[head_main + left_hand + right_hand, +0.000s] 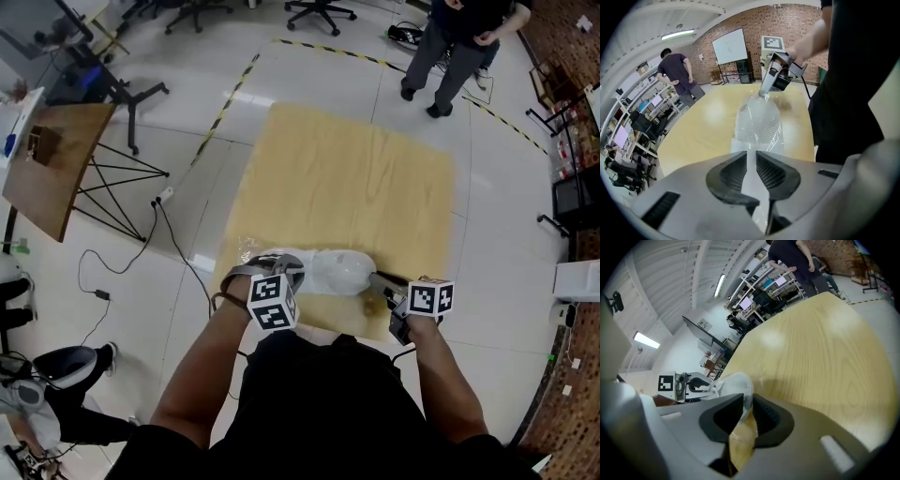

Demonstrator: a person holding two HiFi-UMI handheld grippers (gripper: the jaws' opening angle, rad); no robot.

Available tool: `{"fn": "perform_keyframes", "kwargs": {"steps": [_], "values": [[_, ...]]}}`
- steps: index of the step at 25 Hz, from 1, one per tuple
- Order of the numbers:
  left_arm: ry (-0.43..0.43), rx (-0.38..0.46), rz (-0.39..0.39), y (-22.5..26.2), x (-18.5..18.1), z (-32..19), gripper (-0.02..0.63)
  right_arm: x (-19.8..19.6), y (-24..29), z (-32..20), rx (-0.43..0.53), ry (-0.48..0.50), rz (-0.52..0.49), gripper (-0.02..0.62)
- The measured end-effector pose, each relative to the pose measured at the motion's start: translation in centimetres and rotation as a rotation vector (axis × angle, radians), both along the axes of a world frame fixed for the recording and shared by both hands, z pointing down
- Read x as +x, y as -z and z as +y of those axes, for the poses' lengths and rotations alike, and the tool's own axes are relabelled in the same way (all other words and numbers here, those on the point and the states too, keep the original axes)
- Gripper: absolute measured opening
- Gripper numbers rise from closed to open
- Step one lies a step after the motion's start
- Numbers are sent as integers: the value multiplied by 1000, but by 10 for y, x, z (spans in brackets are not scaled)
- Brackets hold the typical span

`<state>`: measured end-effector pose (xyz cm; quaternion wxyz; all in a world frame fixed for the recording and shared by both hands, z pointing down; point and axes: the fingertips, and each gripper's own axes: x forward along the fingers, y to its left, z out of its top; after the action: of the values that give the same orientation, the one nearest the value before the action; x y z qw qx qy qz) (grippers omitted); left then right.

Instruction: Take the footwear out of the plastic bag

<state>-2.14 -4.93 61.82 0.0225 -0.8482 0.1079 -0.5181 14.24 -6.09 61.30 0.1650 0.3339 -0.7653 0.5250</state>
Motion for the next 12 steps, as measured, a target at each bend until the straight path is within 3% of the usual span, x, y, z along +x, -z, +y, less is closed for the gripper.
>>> {"fn": "perform_keyframes", "kwargs": {"steps": [12], "values": [[11,6,-48,1,-21,15,60,1,-2,6,4,5,4,66]]}}
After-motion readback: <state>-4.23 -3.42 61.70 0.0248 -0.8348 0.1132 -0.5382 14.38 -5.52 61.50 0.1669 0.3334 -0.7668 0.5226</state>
